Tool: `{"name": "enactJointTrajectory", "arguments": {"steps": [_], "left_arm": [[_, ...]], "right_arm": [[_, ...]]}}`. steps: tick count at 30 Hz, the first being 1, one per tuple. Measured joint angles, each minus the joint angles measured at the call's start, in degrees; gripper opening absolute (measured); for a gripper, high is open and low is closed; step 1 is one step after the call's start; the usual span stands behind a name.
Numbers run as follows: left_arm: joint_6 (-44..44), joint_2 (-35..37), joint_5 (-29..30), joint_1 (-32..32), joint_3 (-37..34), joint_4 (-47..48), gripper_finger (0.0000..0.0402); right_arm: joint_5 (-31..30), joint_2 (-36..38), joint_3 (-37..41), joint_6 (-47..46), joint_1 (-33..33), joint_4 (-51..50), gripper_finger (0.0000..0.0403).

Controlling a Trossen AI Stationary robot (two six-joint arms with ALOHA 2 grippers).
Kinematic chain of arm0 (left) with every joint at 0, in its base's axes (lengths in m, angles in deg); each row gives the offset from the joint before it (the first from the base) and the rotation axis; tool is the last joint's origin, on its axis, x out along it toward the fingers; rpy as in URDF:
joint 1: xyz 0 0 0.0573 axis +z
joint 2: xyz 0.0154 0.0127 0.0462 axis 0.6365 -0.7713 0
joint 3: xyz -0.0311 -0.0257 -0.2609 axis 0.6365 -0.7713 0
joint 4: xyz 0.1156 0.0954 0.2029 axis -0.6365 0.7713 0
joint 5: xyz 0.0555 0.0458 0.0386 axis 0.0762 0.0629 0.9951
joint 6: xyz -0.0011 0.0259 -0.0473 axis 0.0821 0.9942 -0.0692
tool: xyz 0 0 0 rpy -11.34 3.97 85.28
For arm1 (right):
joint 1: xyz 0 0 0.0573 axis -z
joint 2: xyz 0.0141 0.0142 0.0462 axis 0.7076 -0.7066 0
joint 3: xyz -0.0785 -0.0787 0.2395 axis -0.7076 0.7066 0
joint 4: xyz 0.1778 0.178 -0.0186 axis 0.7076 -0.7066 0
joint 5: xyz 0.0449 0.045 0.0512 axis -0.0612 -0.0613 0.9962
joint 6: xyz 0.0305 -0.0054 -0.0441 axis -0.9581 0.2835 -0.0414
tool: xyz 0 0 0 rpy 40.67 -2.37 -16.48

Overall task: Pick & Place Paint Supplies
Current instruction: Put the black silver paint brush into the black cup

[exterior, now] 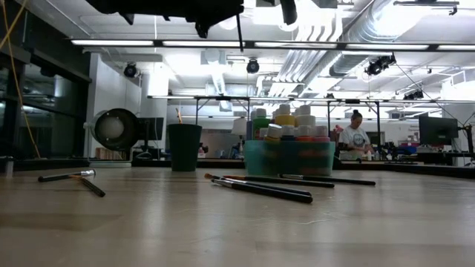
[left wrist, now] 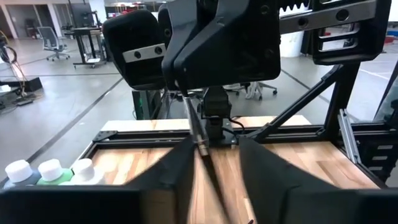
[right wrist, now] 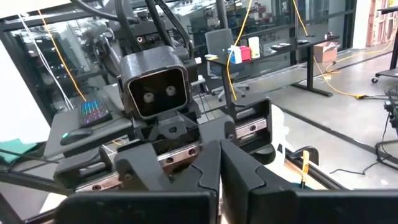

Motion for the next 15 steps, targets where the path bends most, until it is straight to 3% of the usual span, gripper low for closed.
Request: {"name": "enactJointTrajectory", "arguments": {"steps": [6,15], "left_arm": [[0.0,0.0,0.6,0.2,0.0,0.7,0.0017],[1.5,0.0,0.2,0.1,0.0,4.5,0.0009]], "right_arm": [[0.2,0.0,0.0,1.0,0.0,0.0,0.0003],[-0.9,0.0,0.0,0.7,0.0,-0.2,0.0015]]}}
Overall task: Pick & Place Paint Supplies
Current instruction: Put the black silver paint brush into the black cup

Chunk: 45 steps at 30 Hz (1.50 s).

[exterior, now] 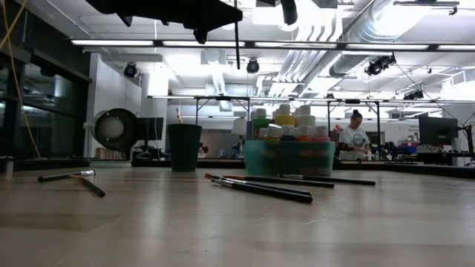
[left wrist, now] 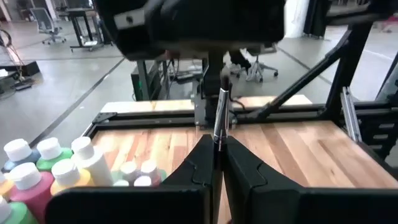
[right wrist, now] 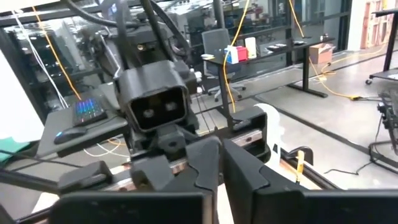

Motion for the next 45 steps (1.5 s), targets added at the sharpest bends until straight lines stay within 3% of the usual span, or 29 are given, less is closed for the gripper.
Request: {"name": "enactJointTrajectory", "arguments": {"steps": [7,13,17,30,39,45], "left_arm": [[1.8,1.1,3.9,1.9,0.0,5.7,0.0008],[4.9,3.7,7.4,8.5,-0.1,13.5,0.0008],[6.2,4.3,7.8,13.2,-0.2,15.9,0.0008],[7.9,4.3,5.8,23.1,-0.9,15.1,0.0008],[3.4,5.4,6.2,24.5,-12.3,-2.6,0.0008],[2.8,5.3,8.0,24.4,-12.8,1.1,0.0008]], "right_arm": [[-2.1,0.3,0.0,-5.4,0.3,0.1,0.0097],[-3.4,0.3,0.0,-7.0,0.3,-0.1,0.0189],[-3.4,0.3,0.0,-6.9,0.3,-0.1,0.0226],[-4.9,0.3,0.0,-6.9,0.3,-0.9,0.0235],[-4.9,0.3,0.0,-7.0,0.3,-1.2,0.0235],[-4.9,0.3,0.0,-7.1,0.3,-1.2,0.0235]]}}
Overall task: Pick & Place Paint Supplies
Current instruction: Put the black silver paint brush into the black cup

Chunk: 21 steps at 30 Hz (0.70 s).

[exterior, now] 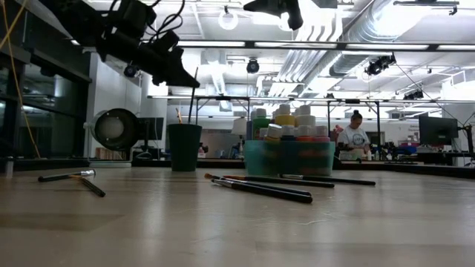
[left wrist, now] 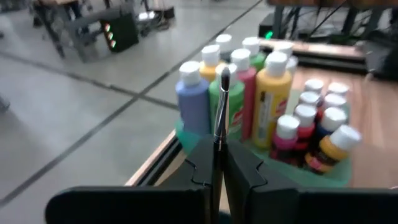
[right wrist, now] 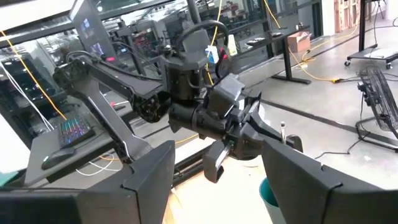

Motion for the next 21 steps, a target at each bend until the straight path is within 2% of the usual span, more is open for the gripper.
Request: {"name": "enactJointTrajectory", "arguments": {"steps": [4,16,21], "left_arm": [[-2.1,0.0,1.7,0.0,0.0,2.6,0.0024],[-3.5,0.2,0.8,0.0,0.0,5.2,0.0126],[-2.1,4.2,-1.6,0.1,0.0,5.0,0.0151]], "right_arm": [[0.0,0.0,0.0,0.0,0.0,-0.1,0.0235],[-0.1,0.0,0.0,-0.9,0.0,-1.2,0.0235],[-3.9,2.5,0.0,-8.5,-0.9,-11.4,0.0235]]}}
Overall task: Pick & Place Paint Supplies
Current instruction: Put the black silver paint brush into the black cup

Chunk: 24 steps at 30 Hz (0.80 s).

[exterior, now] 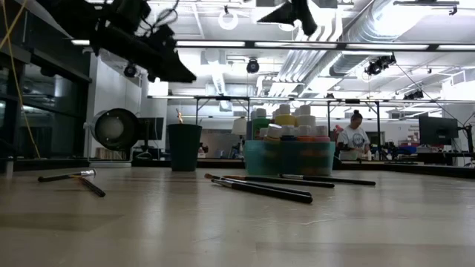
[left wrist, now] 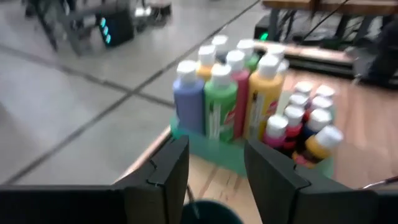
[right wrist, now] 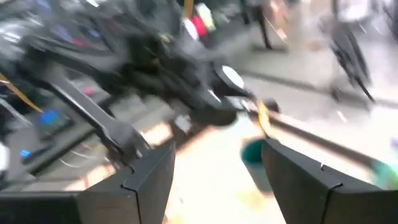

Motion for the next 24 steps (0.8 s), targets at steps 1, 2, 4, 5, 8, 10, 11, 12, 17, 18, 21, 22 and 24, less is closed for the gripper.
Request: {"name": "enactJointTrajectory", "arguments": {"steps": [1,2,4,5,8,10,11,12,17,18,21,22,24], "left_arm": [[0.9,1.1,-1.0,0.0,0.0,0.0,0.0152],[1.6,2.2,-1.6,0.0,0.0,0.3,0.0153],[3.1,4.5,-3.2,-0.1,0.0,0.7,0.0153],[3.7,5.6,-4.0,-0.1,0.0,1.2,0.0154],[4.1,8.4,-5.0,-0.1,0.0,2.9,0.0154],[4.1,9.7,-5.2,-0.1,0.0,3.7,0.0154],[4.1,10.3,-5.2,-0.1,0.0,4.3,0.0154],[4.1,10.8,-5.3,-0.1,0.0,4.7,0.0154],[4.2,12.3,-5.4,-0.1,0.0,5.5,0.0154],[4.2,12.4,-5.4,-0.1,0.0,5.8,0.0154],[4.2,12.4,-5.4,-0.1,0.0,6.9,0.0155],[4.2,12.4,-5.4,-0.1,0.0,7.2,0.0155],[4.3,12.4,-5.4,-0.1,0.0,7.9,0.0155]], "right_arm": [[-0.6,0.7,0.0,-2.4,-0.2,-3.8,0.0235],[-0.6,1.3,0.0,-5.2,-0.2,-7.2,0.0235],[-0.3,1.6,0.0,-9.7,-0.3,-13.5,0.0235],[0.0,1.9,0.0,-11.0,-0.3,-16.4,0.0235],[2.7,1.7,0.0,-11.4,0.1,-21.4,0.0235],[5.2,0.9,0.0,-11.8,0.6,-22.9,0.0235],[6.4,0.3,0.0,-12.5,0.9,-23.4,0.0235],[7.3,-0.6,0.0,-13.1,1.2,-23.7,0.0235],[12.6,-5.5,0.0,-13.9,1.5,-23.7,0.0235],[13.7,-6.6,0.0,-14.0,1.5,-24.0,0.0235],[16.3,-10.0,0.0,-16.8,1.5,-27.9,0.0235],[16.9,-10.9,0.0,-18.3,1.5,-29.3,0.0235],[18.4,-12.4,0.0,-21.3,1.5,-31.5,0.0235]]}}
